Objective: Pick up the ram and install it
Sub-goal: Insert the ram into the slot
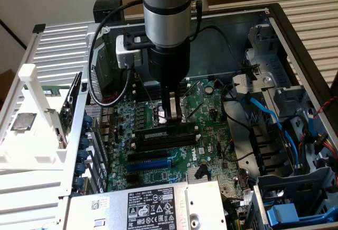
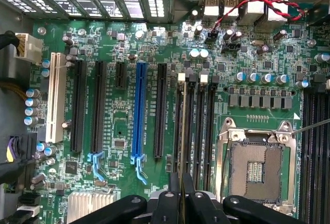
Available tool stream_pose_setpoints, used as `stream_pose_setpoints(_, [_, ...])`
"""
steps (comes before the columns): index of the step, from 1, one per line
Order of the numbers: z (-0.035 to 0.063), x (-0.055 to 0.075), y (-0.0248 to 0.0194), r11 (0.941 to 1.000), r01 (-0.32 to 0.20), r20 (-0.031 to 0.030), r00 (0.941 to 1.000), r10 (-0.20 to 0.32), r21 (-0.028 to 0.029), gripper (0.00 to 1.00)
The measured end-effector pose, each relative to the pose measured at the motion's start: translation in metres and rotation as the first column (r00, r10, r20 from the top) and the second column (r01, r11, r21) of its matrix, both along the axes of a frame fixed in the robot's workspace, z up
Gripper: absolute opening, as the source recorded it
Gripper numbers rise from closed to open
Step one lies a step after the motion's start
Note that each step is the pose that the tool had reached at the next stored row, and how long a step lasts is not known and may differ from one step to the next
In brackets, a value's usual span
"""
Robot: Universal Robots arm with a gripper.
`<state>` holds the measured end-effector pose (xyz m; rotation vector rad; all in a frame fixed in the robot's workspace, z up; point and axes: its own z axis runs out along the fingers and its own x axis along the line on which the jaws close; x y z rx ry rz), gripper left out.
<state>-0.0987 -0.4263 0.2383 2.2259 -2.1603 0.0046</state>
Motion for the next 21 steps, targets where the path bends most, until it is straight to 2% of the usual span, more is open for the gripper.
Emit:
stream_pose_setpoints(3, [-0.0005, 0.0001, -0.001, 1.0, 0.0, -0.0005, 1.0, 0.0, -0.0002, 0.13])
stream_pose_setpoints(8, [-0.0007, 0.001, -0.0011, 1.0, 0.0, -0.0137, 0.9999, 0.0, -0.0006, 0.13])
stream_pose_setpoints(14, [-0.0011, 0.0032, -0.0011, 1.0, 0.0, -0.014, 0.9999, 0.0, -0.0005, 0.13])
stream_pose_setpoints(21, [-0.0019, 0.0033, -0.0016, 1.0, 0.0, -0.0181, 0.9998, 0.0, -0.0003, 0.13])
